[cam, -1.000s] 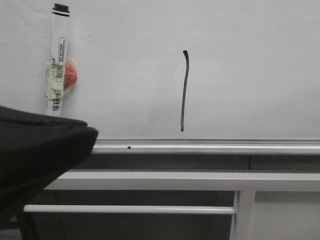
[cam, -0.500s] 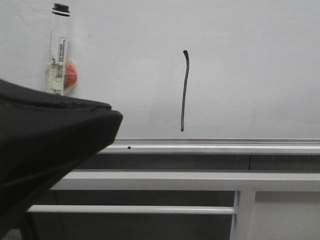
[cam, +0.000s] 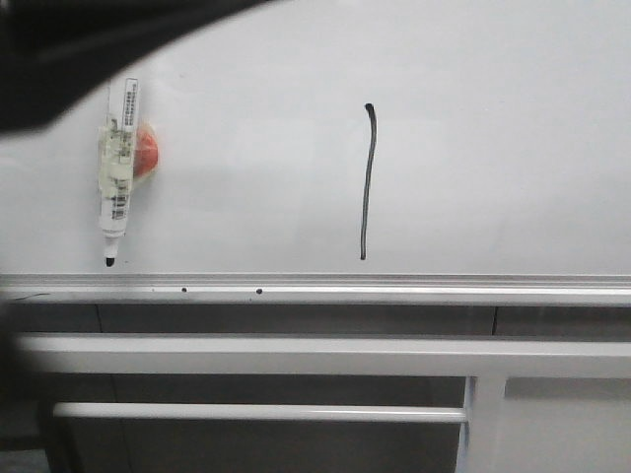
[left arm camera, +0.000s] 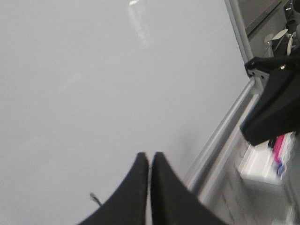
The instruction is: Write number 1 on whiteboard
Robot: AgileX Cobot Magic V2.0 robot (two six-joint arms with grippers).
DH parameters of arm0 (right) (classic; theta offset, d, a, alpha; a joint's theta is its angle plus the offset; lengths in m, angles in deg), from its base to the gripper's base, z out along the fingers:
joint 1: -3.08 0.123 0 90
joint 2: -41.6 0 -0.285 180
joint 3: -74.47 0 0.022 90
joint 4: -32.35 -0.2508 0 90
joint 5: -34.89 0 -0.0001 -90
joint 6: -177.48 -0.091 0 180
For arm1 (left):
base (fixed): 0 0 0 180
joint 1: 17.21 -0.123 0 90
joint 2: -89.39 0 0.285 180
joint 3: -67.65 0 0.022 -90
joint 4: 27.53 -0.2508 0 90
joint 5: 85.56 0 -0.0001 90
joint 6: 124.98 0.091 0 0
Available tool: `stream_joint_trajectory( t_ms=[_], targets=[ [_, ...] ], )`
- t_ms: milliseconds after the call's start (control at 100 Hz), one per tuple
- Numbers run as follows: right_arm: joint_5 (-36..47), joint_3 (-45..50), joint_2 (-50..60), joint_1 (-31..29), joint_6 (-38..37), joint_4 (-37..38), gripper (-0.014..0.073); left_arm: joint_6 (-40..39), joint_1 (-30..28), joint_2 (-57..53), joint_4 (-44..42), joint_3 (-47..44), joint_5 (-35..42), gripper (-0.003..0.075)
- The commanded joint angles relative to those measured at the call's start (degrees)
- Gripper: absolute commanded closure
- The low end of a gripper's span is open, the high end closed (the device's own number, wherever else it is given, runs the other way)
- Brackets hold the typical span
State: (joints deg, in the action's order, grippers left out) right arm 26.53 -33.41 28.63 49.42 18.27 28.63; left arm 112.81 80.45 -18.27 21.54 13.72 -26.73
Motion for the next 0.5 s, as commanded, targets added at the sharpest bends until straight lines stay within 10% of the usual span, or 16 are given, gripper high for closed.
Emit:
stream_joint_trajectory(
  t_ms=[0,210,490],
  targets=[
    [4.9,-1.4,-0.6,-0.4,0.1,-0.2,0.0657,-12.3,-5.1,-7.4,-23.2,4.6,12.2,0.0741],
    [4.8,-1.4,-0.6,-0.4,0.1,-0.2,0.0657,-30.8,-20.5,-17.7,-37.4,4.6,-1.7,0.0741],
    [4.8,-1.4,-0.6,-0.4,0.1,-0.2,0.0657,-33.4,-34.5,-31.0,-39.0,4.6,-12.0,0.0741]
  ],
)
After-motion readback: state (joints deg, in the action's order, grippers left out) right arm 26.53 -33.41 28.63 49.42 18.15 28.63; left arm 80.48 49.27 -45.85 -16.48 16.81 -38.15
